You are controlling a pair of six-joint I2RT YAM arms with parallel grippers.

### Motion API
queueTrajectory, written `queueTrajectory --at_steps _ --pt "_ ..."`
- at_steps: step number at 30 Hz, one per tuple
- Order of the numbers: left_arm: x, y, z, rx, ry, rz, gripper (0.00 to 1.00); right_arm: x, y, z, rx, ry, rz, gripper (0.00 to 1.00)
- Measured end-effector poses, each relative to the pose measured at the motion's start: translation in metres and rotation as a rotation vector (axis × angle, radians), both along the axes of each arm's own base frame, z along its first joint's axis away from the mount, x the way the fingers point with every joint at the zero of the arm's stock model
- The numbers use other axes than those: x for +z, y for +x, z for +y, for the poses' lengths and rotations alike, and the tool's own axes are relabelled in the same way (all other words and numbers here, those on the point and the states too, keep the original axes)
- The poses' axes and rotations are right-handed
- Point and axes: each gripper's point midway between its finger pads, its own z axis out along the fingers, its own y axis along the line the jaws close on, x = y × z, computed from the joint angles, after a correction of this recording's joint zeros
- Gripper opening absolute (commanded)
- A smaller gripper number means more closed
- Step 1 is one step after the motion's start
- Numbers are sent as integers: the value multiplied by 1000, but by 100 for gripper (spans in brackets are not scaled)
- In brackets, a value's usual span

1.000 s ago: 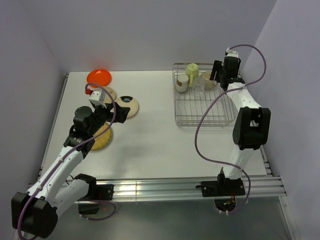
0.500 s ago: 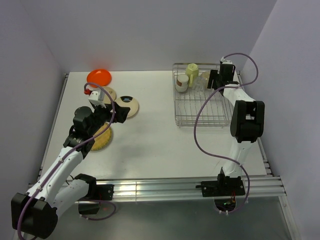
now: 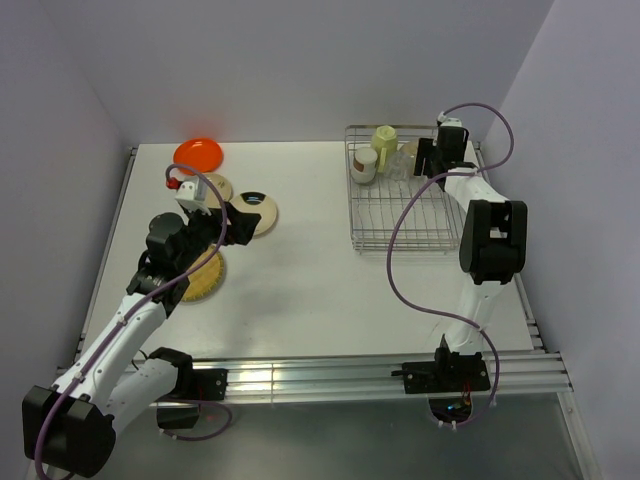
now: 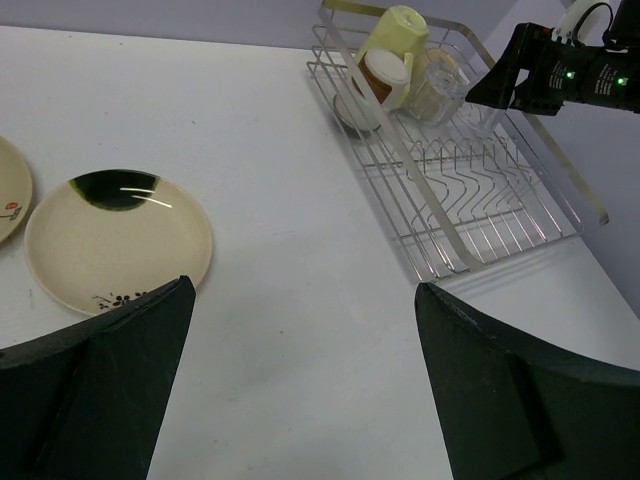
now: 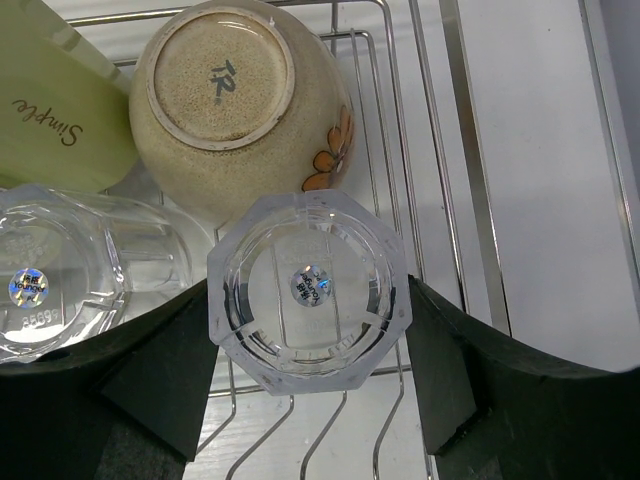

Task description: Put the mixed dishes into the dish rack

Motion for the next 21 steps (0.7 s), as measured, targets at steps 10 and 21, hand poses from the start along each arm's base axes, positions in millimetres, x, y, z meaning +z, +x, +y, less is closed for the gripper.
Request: queueTrajectory --at_steps 10,21 --pt "-3 4 -3 0 -36 26 99 -3 -3 1 3 -2 -6 87" --pt "-12 7 -9 -14 -62 79 99 11 -7 1 7 -2 -29 97"
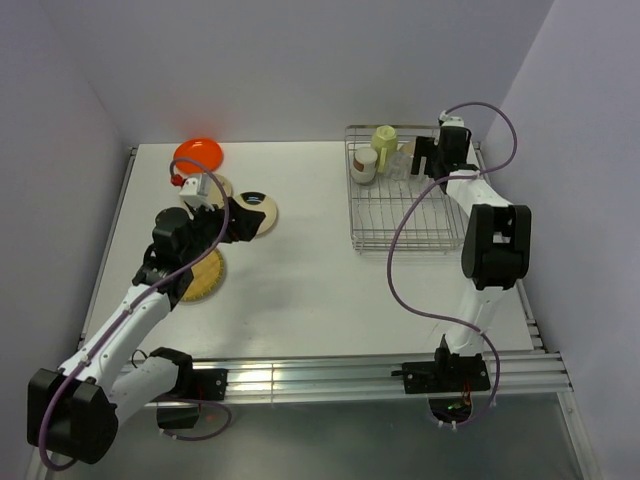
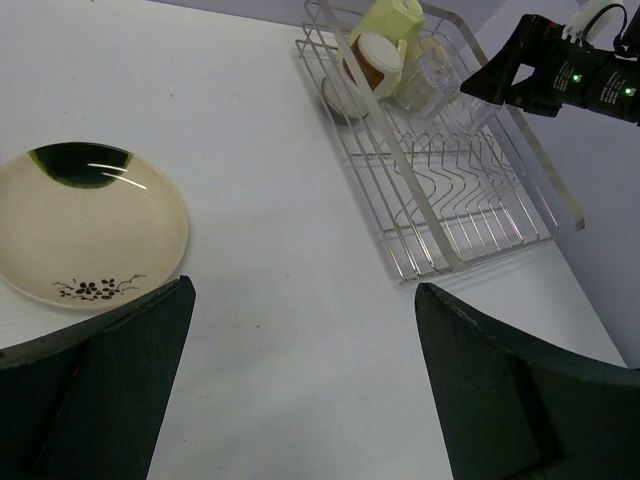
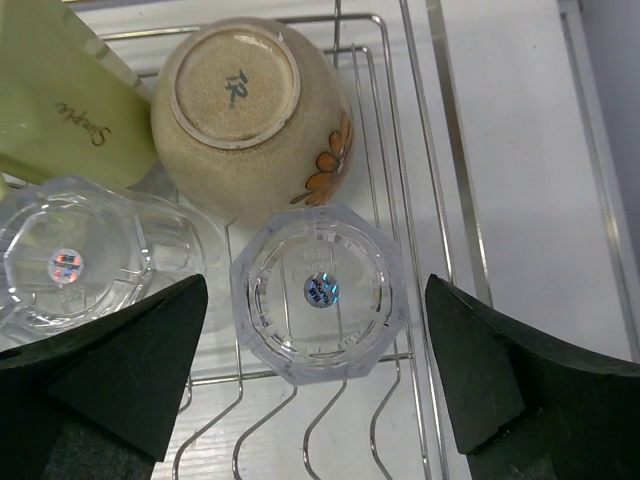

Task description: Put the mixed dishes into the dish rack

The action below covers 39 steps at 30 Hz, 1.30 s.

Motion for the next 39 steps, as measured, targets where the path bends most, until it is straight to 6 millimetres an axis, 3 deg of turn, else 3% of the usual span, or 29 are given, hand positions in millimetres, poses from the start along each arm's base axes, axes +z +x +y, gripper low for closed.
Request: queueTrajectory --at_steps 5,10,14,17,22,29,34,39 --pt "7 9 -3 10 -42 37 99 28 -3 -2 9 -18 -46 99" --pt "2 20 -4 41 -115 130 99 73 -13 9 93 -23 -108 100" --pt "-16 28 4 97 -180 249 99 110 -35 37 274 -9 -156 100" --pt "-35 36 12 152 -225 350 98 130 -59 71 503 14 -173 100" --pt "-68 49 28 279 -347 525 85 130 -105 138 863 74 -135 97" --pt "-136 67 45 480 -400 737 83 110 -173 233 1238 139 -54 95" --pt "-167 80 50 562 -411 832 80 109 -190 257 1322 153 -46 94" --pt "-179 95 52 608 -403 876 76 104 -196 263 1338 160 -32 94"
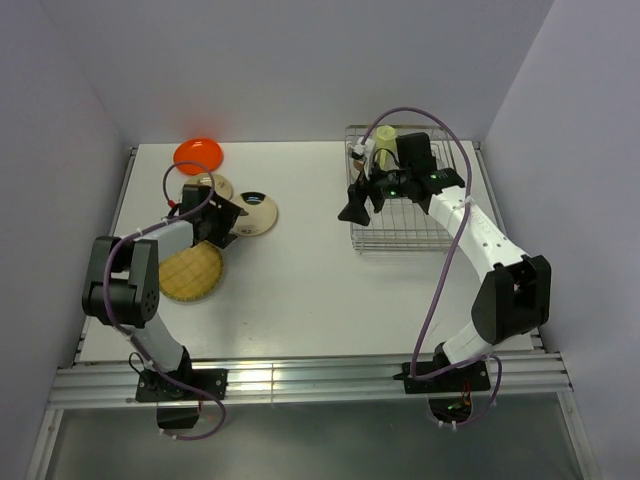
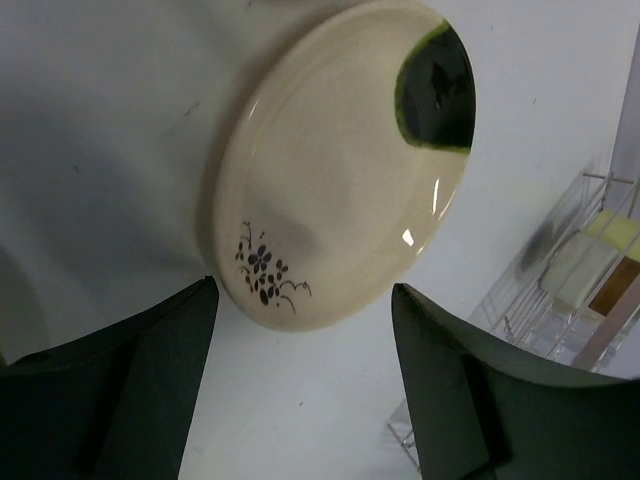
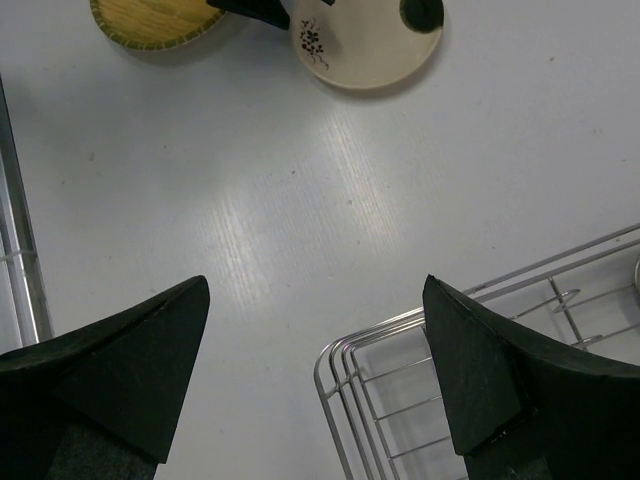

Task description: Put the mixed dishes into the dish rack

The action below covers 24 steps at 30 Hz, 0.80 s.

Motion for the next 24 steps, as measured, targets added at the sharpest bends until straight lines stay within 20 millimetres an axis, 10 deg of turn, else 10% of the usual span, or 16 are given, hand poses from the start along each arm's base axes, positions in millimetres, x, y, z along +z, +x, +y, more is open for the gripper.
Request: queueTrajectory --at_steps 11,15,24 --pt "-20 8 7 42 40 97 61 -11 -6 -1 3 -8 35 93" --pt "-27 5 9 46 49 121 32 -11 -7 -1 5 -7 39 93" --pt "-32 5 6 31 38 125 10 -9 -8 -1 38 -22 12 93"
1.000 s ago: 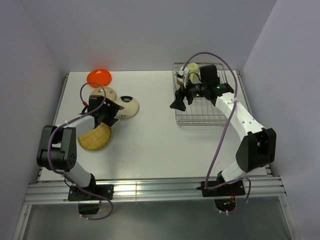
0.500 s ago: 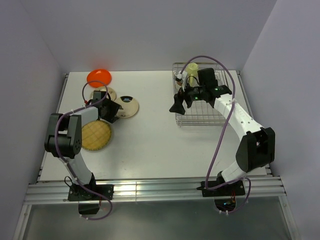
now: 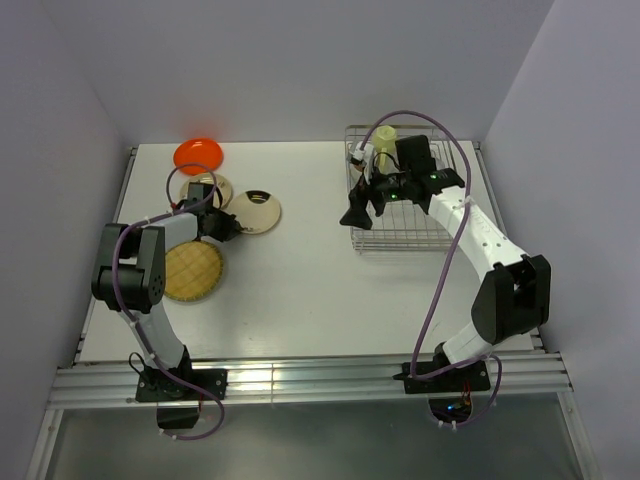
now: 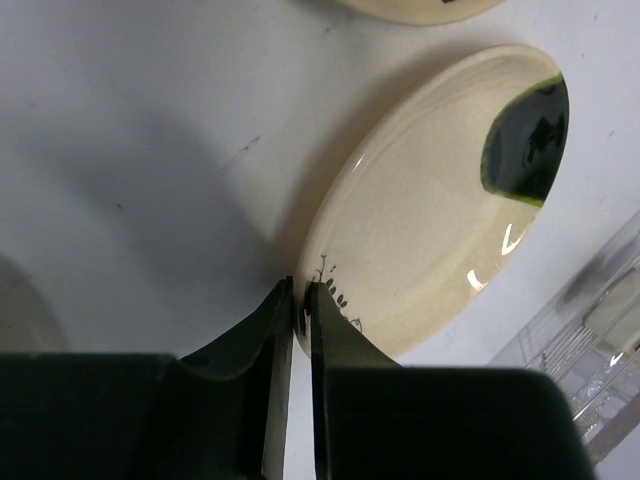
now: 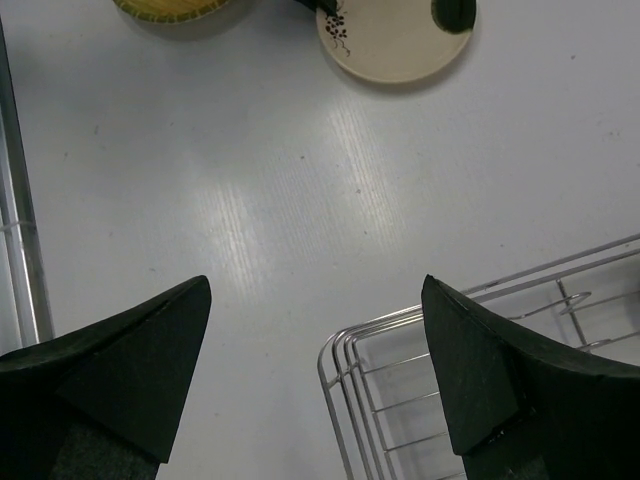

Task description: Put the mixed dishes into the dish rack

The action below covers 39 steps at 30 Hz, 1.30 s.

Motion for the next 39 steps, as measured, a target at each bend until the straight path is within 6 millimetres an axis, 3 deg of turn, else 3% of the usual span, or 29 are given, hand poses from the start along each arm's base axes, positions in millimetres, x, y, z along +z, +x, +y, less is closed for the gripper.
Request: queueTrajectory --at_steps 7,13,18,25,28,32,35,39 --pt "6 -6 -14 -98 -48 -23 4 -9 -19 4 260 -93 -227 95" --pt "30 -21 -36 -215 -146 -52 0 -30 -48 21 451 -165 -437 96" --pt "57 -37 -49 -274 -231 -90 0 -37 -49 62 488 -195 -636 96" --pt "87 -49 -61 -312 -314 -133 0 -42 -47 118 457 -200 -786 96" --pt "97 -51 -64 -323 -338 -149 0 -50 -42 131 440 -219 -816 97" --pt "103 -59 -67 -338 -366 -157 0 -69 -28 135 426 -274 -825 95" --pt "103 -66 -70 -344 -392 -150 0 -81 -16 138 408 -317 -855 88" --pt "102 -72 -72 -349 -415 -140 0 -94 1 142 373 -389 -920 60"
